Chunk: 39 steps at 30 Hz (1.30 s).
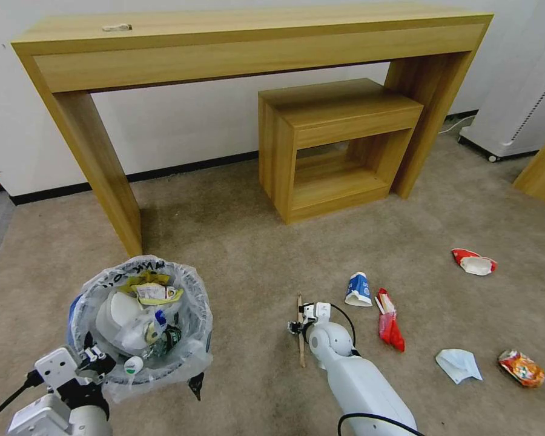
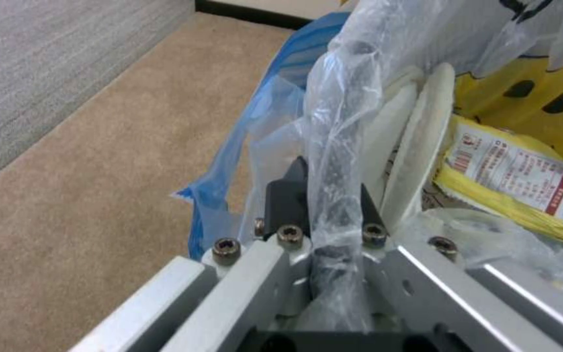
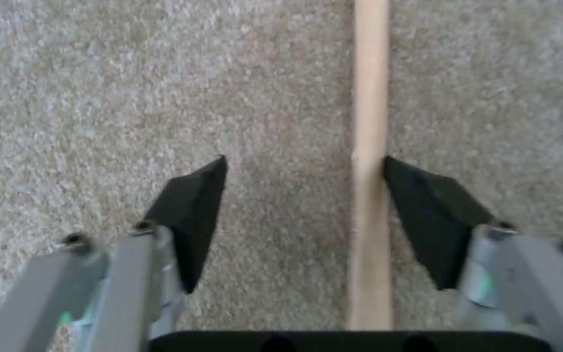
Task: Pick up the trash bin and place the garbage on the floor into it.
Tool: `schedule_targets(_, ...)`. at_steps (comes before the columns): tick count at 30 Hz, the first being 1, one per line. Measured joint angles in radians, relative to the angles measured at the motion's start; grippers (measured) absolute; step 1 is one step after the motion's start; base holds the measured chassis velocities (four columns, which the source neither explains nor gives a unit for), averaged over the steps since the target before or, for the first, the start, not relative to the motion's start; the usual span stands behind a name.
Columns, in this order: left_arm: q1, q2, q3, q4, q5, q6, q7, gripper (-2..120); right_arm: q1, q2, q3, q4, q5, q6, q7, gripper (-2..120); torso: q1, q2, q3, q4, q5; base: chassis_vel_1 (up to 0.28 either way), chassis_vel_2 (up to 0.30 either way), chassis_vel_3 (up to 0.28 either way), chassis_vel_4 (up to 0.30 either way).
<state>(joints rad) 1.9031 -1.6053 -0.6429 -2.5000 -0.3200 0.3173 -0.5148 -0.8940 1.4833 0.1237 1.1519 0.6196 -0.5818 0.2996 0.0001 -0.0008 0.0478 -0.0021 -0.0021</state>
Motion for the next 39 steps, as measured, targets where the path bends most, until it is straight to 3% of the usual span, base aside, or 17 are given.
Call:
schedule_targets(5, -0.001, 0.002, -0.002, 0.000, -0.001, 0.000, 0.000, 0, 0.003, 0.006, -0.001, -0.009, -0.002, 0.001, 0.000, 63, 0.000, 0.000, 0.000, 0.0000, 0.0000, 0.000, 0.000, 0.000, 0.000)
schedule_targets(8, -0.002, 0.004, -0.004, 0.000, -0.002, -0.001, -0.001, 0, 0.001, 0.005, -0.002, -0.007, -0.004, 0.001, 0.000, 46, 0.000, 0.000, 0.000, 0.0000, 0.0000, 0.000, 0.000, 0.000, 0.000)
schedule_targets(13, -0.004, 0.005, -0.004, 0.000, -0.003, -0.001, -0.002, 0, 0.000, 0.002, 0.001, -0.005, -0.006, 0.001, 0.001, 37, 0.000, 0.000, 0.000, 0.0000, 0.0000, 0.000, 0.000, 0.000, 0.000)
schedule_targets(24, -0.007, 0.005, -0.001, 0.000, -0.003, -0.002, -0.003, 0, -0.008, -0.013, 0.018, -0.006, -0.010, -0.002, 0.004, 1, 0.000, 0.000, 0.000, 0.0000, 0.0001, 0.000, 0.000, 0.000, 0.000)
schedule_targets(30, -0.005, 0.006, -0.001, 0.000, -0.003, -0.003, -0.003, 0, -0.023, -0.026, 0.018, 0.031, -0.010, 0.003, 0.001, 0, 0.000, 0.000, 0.000, 0.0000, 0.0001, 0.000, 0.000, 0.000, 0.000)
schedule_targets(33, -0.003, 0.006, -0.001, 0.000, -0.003, -0.004, -0.003, 0, -0.034, -0.040, 0.013, 0.071, -0.005, 0.026, -0.012, 0, 0.000, 0.000, 0.000, 0.0000, 0.0001, 0.000, 0.000, 0.000, 0.000)
schedule_targets(37, -0.002, 0.006, -0.001, 0.000, -0.003, -0.005, -0.003, 0, -0.072, -0.090, -0.013, 0.204, 0.019, 0.171, -0.135, 0, 0.000, 0.000, 0.000, -0.0001, 0.0001, 0.000, 0.000, 0.000, 0.000)
schedule_targets(38, -0.002, 0.006, -0.001, 0.000, -0.003, -0.005, -0.003, 0, -0.072, -0.090, -0.013, 0.204, 0.019, 0.171, -0.135, 0, 0.000, 0.000, 0.000, -0.0001, 0.0001, 0.000, 0.000, 0.000, 0.000)
schedule_targets(39, -0.002, 0.005, 0.004, 0.000, -0.003, -0.005, -0.004, 0, -0.085, -0.115, -0.020, 0.261, 0.025, 0.273, -0.245, 0, 0.000, 0.000, 0.000, -0.0001, 0.0001, 0.000, 0.000, 0.000, 0.000)
